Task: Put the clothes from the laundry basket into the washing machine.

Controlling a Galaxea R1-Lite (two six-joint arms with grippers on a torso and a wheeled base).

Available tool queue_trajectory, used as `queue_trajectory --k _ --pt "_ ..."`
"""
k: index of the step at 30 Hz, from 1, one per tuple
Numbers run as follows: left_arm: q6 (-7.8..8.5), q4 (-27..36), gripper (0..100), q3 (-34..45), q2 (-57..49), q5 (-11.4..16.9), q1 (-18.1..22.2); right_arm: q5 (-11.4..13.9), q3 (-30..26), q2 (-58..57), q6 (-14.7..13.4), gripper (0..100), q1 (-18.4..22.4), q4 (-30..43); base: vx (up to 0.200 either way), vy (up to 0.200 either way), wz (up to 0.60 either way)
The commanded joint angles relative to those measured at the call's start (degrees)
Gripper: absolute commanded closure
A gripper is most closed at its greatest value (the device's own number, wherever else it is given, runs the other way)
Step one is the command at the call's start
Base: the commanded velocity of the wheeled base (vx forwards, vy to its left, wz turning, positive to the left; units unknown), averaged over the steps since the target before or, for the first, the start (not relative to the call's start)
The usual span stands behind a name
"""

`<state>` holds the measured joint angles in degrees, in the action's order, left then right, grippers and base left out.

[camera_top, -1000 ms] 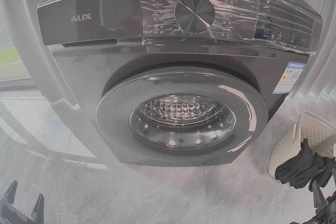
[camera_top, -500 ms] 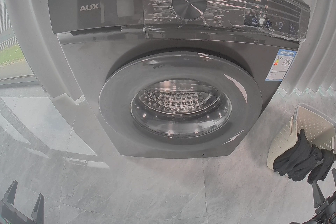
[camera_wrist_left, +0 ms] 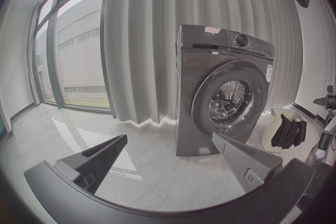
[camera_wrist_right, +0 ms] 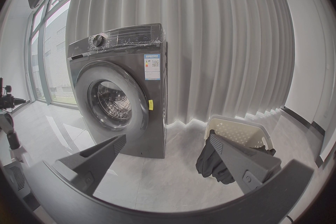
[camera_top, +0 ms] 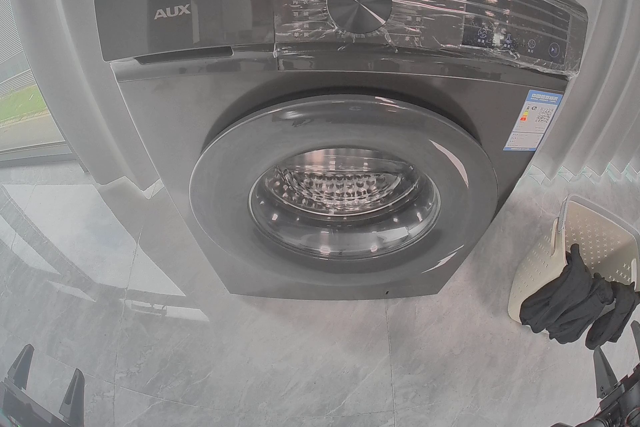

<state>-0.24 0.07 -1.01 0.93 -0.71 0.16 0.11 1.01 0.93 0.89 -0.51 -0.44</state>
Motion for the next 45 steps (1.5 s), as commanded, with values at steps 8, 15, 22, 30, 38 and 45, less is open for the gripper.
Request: queue_trajectory --k 8,15,22,30,38,45 --pt "0.07 -0.07 0 1.01 -0.66 -0.08 0.02 6.39 16.48 7.51 -0.98 0 -2.21 0.00 0.000 0.000 0.00" --pt "0.07 0.01 0 1.01 -0.66 -0.08 0.02 13.34 20.61 32.03 -1.15 0 -10.56 -2.99 0.000 0.000 0.00" --pt "0.07 -0.07 0 1.01 -0.66 0.00 0.02 15.36 23.42 51.90 -2.30 0 -16.54 -10.81 0.000 0.000 0.00" --pt "0.07 -0.07 0 1.01 -0.66 0.00 0.02 18.87 29.84 65.17 -5.37 0 -16.80 -17.14 0.000 0.000 0.00" --pt "0.07 -0.07 0 1.01 -0.66 -0.08 0.02 19.67 37.66 74.04 -10.38 0 -17.77 -17.40 0.000 0.000 0.00" --pt "0.07 -0.07 0 1.01 -0.66 0.00 0.02 19.49 40.56 80.72 -10.29 0 -16.36 -24.08 0.000 0.000 0.00"
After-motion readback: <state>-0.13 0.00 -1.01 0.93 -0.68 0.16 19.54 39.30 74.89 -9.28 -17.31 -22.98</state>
